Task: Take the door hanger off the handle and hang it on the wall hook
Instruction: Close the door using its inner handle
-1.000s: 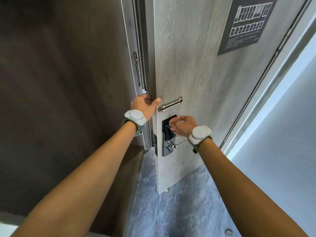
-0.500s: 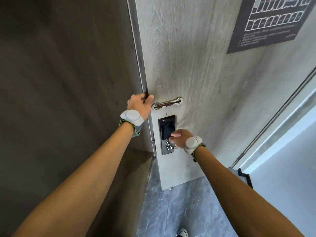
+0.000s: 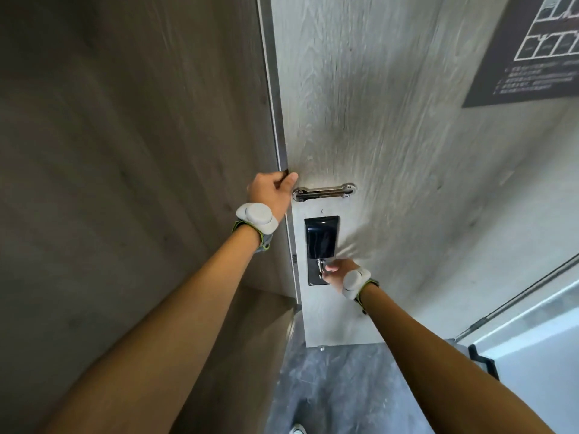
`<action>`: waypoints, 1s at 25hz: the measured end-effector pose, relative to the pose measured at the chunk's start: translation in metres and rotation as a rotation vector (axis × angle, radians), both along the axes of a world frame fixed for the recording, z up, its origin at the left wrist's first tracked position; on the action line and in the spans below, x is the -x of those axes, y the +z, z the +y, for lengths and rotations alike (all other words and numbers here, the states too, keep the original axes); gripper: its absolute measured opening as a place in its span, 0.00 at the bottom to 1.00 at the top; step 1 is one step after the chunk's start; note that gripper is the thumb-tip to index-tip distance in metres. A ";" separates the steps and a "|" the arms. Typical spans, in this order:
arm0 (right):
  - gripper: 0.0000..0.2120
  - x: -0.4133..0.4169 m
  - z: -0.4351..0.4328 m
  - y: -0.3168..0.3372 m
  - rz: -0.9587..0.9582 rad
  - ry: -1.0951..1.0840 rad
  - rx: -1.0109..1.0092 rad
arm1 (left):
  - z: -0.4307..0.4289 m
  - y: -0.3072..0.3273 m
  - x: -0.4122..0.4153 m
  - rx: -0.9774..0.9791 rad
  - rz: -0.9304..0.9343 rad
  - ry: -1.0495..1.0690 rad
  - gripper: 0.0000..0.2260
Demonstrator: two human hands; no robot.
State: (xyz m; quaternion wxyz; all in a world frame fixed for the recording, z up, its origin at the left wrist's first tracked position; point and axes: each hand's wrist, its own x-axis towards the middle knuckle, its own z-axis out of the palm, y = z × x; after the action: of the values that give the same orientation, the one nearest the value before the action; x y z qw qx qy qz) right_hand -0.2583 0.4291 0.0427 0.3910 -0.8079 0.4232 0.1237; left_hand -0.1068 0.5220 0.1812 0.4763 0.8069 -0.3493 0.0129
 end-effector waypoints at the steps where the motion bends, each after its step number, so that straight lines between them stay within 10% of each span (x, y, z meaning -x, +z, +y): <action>1: 0.19 -0.008 -0.007 -0.002 -0.021 -0.033 -0.036 | -0.008 0.000 -0.010 0.007 0.006 -0.030 0.23; 25: 0.20 -0.093 -0.102 -0.026 -0.170 -0.086 -0.122 | -0.119 0.003 -0.099 -0.099 0.013 0.070 0.24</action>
State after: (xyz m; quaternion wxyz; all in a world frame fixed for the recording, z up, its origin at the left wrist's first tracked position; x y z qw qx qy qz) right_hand -0.1655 0.3266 0.0170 0.4788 -0.7713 0.4145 0.0632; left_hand -0.0074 0.4032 0.1844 0.4371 0.8413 -0.3181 0.0069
